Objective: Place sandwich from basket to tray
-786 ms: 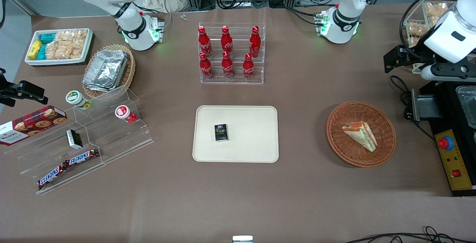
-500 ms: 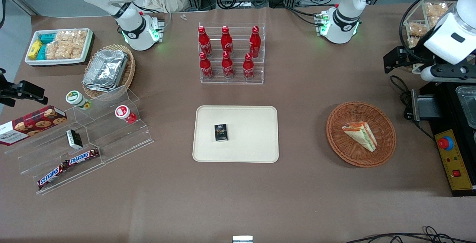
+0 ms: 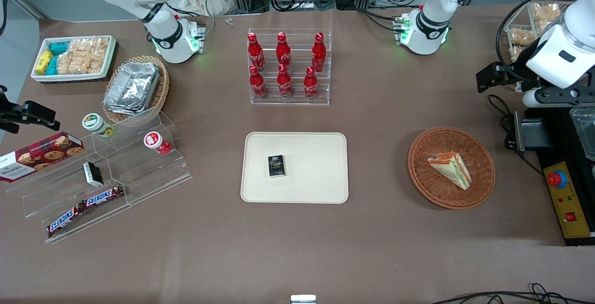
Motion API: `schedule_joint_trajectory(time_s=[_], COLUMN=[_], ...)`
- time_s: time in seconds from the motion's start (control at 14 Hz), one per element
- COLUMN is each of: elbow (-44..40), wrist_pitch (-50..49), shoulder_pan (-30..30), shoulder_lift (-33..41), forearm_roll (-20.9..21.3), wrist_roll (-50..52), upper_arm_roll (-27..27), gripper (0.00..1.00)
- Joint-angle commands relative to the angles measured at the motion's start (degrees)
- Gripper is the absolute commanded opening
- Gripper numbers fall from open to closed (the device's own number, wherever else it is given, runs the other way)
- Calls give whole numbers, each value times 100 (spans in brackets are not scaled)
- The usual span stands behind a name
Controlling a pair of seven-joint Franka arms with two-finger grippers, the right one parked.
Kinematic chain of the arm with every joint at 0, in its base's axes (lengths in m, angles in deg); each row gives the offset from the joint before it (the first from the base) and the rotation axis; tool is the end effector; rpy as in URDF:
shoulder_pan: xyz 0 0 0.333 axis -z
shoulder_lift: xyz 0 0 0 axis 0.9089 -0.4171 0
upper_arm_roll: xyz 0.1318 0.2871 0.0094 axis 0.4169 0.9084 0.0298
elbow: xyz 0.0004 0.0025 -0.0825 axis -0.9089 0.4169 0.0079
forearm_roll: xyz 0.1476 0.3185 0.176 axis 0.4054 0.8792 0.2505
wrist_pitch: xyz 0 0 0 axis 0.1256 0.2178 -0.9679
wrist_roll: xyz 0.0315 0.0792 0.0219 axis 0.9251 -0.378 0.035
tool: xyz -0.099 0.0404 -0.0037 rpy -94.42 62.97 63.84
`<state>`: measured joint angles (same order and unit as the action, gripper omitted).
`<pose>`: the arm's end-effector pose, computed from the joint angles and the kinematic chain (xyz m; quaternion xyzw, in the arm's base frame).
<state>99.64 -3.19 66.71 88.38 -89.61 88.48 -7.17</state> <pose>0.5374 -0.0792 0.6419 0.9993 0.0246 -0.0269 0.0076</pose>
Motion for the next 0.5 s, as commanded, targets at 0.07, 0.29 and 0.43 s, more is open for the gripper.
schedule_joint_trajectory(time_s=[0.07, 0.29, 0.43], elbow=[201, 560, 964], wrist_pitch=[8, 331, 745], shoulder_pan=[101, 92, 92], shoulder_lift=[8, 0, 8], forearm_roll=[42, 59, 68], wrist_roll=[541, 839, 1111], upper_arm_roll=[74, 118, 127], gripper=[100, 100, 100])
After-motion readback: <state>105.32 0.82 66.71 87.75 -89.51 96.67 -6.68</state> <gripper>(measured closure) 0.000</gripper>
